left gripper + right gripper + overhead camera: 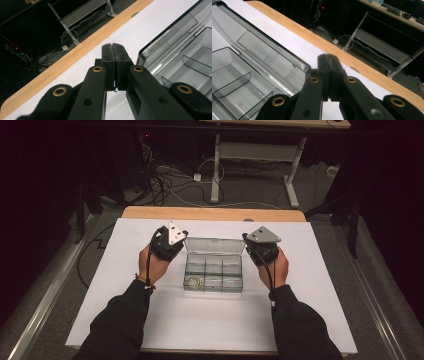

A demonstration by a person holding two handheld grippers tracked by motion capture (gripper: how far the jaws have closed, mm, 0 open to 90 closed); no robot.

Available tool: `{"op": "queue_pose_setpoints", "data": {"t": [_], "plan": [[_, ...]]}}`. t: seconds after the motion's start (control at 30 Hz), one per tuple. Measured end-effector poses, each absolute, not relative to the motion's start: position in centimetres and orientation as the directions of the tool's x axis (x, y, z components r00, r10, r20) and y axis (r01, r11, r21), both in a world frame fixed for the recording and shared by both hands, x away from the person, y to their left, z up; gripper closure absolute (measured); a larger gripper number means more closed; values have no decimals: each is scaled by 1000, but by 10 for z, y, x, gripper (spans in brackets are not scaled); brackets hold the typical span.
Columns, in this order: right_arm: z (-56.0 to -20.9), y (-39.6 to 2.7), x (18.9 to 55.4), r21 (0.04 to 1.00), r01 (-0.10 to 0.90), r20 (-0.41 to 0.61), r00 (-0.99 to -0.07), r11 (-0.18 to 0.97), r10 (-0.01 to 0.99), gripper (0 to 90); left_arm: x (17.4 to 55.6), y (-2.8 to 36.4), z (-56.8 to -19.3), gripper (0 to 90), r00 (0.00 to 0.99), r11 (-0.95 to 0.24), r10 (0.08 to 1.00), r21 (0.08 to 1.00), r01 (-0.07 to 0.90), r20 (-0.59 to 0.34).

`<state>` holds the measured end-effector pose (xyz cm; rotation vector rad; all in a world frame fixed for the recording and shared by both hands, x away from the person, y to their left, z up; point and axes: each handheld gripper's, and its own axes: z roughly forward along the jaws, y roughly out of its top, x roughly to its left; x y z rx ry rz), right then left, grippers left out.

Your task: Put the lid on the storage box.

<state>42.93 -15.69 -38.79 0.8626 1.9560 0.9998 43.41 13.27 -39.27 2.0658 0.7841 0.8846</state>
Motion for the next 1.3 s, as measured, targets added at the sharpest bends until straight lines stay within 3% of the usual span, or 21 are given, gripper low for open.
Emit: {"op": "queue_pose_setpoints", "data": {"t": [1.3], "plan": [[-412,-160,395,874,192,-307,-493,446,814,900,398,130,-415,854,574,-551,739,807,214,353]]}}
